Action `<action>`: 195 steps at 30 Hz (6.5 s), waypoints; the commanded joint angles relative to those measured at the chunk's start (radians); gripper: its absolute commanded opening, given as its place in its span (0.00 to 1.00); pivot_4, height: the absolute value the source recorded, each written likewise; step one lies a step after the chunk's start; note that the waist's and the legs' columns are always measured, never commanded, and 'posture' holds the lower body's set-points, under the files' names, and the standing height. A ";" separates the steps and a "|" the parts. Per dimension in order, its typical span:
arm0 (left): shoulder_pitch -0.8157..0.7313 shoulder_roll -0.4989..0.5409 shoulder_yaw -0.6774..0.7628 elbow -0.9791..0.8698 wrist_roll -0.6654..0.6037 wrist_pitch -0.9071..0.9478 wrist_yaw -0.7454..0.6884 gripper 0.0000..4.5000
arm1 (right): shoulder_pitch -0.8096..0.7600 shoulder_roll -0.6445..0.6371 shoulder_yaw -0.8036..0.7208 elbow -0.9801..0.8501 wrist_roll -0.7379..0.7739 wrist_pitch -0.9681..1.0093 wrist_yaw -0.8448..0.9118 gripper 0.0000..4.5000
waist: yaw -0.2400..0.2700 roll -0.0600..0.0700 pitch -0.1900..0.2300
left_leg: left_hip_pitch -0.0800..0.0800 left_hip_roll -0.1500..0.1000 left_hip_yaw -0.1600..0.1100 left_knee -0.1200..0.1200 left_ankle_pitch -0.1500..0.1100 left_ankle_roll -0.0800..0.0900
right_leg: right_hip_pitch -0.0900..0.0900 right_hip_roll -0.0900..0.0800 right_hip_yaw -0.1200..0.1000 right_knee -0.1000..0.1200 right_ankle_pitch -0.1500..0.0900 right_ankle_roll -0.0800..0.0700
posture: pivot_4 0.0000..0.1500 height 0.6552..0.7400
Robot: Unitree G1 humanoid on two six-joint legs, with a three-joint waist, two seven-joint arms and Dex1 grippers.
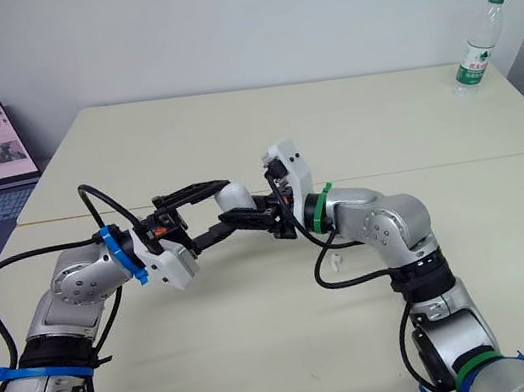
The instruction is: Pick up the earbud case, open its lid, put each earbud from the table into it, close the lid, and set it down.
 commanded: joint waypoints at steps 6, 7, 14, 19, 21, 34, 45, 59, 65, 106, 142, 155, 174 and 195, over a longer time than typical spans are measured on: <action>-0.007 0.007 -0.005 -0.039 -0.025 0.002 0.023 0.61 | -0.026 0.001 -0.019 0.015 -0.004 -0.050 0.020 0.20 | 0.000 0.000 0.000 | 0.000 0.000 -0.001 0.002 0.000 0.000 | 0.000 0.000 -0.001 0.001 0.000 0.000 | 1.00 1.00; 0.000 0.008 -0.003 -0.047 -0.037 0.003 0.023 0.69 | -0.028 0.000 -0.022 0.020 -0.005 -0.053 0.021 0.20 | 0.000 0.000 0.000 | 0.000 0.000 -0.001 0.003 0.000 0.000 | 0.000 0.000 -0.001 0.002 0.000 0.000 | 1.00 1.00; 0.059 0.064 -0.012 -0.207 -0.180 0.144 -0.063 1.00 | -0.012 -0.019 -0.028 0.048 -0.024 -0.094 0.021 0.19 | -0.001 0.000 0.000 | -0.001 0.000 -0.001 0.004 0.000 0.000 | 0.000 0.000 -0.001 0.003 0.000 0.000 | 1.00 1.00; 0.071 0.157 -0.010 -0.410 -0.426 0.548 -0.218 1.00 | -0.009 -0.099 0.091 0.082 -0.198 -0.273 0.056 0.19 | -0.005 0.000 0.000 | -0.001 0.000 -0.002 0.004 0.000 0.000 | 0.000 0.000 -0.002 0.004 0.000 0.000 | 1.00 1.00; 0.019 0.213 -0.015 -0.464 -0.563 0.850 -0.308 1.00 | -0.012 -0.132 0.145 0.098 -0.275 -0.356 0.070 0.19 | -0.006 0.000 0.000 | 0.000 0.000 -0.002 0.005 0.000 0.000 | 0.001 0.000 -0.002 0.004 0.000 0.000 | 1.00 1.00; -0.272 0.195 -0.142 -0.241 -0.474 1.210 -0.672 0.66 | -0.032 -0.166 0.285 0.082 -0.483 -0.540 0.151 0.19 | -0.009 0.001 0.001 | -0.001 0.000 -0.004 0.006 0.000 0.000 | 0.001 0.009 -0.001 0.005 -0.001 0.000 | 1.00 1.00; -0.367 0.083 -0.156 -0.076 -0.329 1.078 -0.738 0.66 | -0.040 -0.151 0.318 0.044 -0.577 -0.576 0.168 0.19 | -0.007 0.001 0.001 | -0.001 0.000 -0.003 0.007 0.000 0.000 | 0.000 0.005 0.000 0.006 -0.001 -0.001 | 1.00 1.00; -0.369 0.038 -0.151 -0.080 -0.289 1.077 -0.766 0.62 | -0.055 -0.112 0.307 0.042 -0.598 -0.562 0.173 0.19 | -0.008 0.001 0.001 | -0.001 0.000 -0.003 0.007 0.000 0.000 | 0.000 0.004 0.000 0.007 -0.001 -0.001 | 1.00 1.00; -0.366 0.043 -0.150 -0.095 -0.283 1.105 -0.785 0.24 | -0.068 -0.115 0.310 0.050 -0.612 -0.572 0.183 0.19 | -0.007 0.001 0.001 | -0.001 -0.001 -0.003 0.007 0.000 0.000 | 0.000 0.004 0.000 0.007 -0.001 -0.001 | 1.00 1.00; -0.261 0.046 -0.045 -0.206 -0.404 1.429 -0.758 0.17 | -0.066 -0.138 0.048 0.043 -0.469 -0.467 0.090 0.99 | -0.008 0.001 0.001 | -0.001 -0.001 -0.004 0.008 0.000 0.000 | 0.000 0.004 0.000 0.009 -0.001 -0.001 | 1.00 1.00; 0.213 -0.325 0.192 -0.681 -0.382 1.423 0.138 0.17 | 0.539 -0.326 0.064 -0.398 -0.362 -0.138 -0.066 0.58 | 0.002 0.000 0.000 | 0.000 -0.002 -0.009 0.008 0.000 -0.001 | 0.003 0.002 0.001 0.007 -0.001 -0.001 | 1.00 1.00; 0.184 -0.288 0.185 -0.679 -0.384 1.430 0.148 0.17 | 0.548 -0.289 0.139 -0.371 -0.382 -0.137 -0.102 0.58 | 0.002 0.000 0.000 | -0.001 -0.002 -0.009 0.008 0.001 -0.001 | 0.003 0.003 0.001 0.006 -0.001 0.000 | 1.00 1.00; 0.180 -0.272 0.183 -0.673 -0.381 1.419 0.150 0.17 | 0.503 -0.260 0.183 -0.263 -0.395 -0.198 -0.051 0.58 | 0.000 0.000 0.000 | 0.000 -0.001 -0.009 0.007 0.001 -0.001 | 0.004 0.004 0.001 0.006 -0.001 0.000 | 1.00 1.00; 0.172 -0.291 0.169 -0.637 -0.371 1.375 0.153 0.17 | 0.423 -0.414 0.062 -0.305 -0.276 -0.235 0.180 0.09 | 0.002 0.000 0.000 | 0.000 -0.002 -0.009 0.007 0.001 -0.001 | 0.004 0.003 0.001 0.006 -0.001 -0.001 | 1.00 1.00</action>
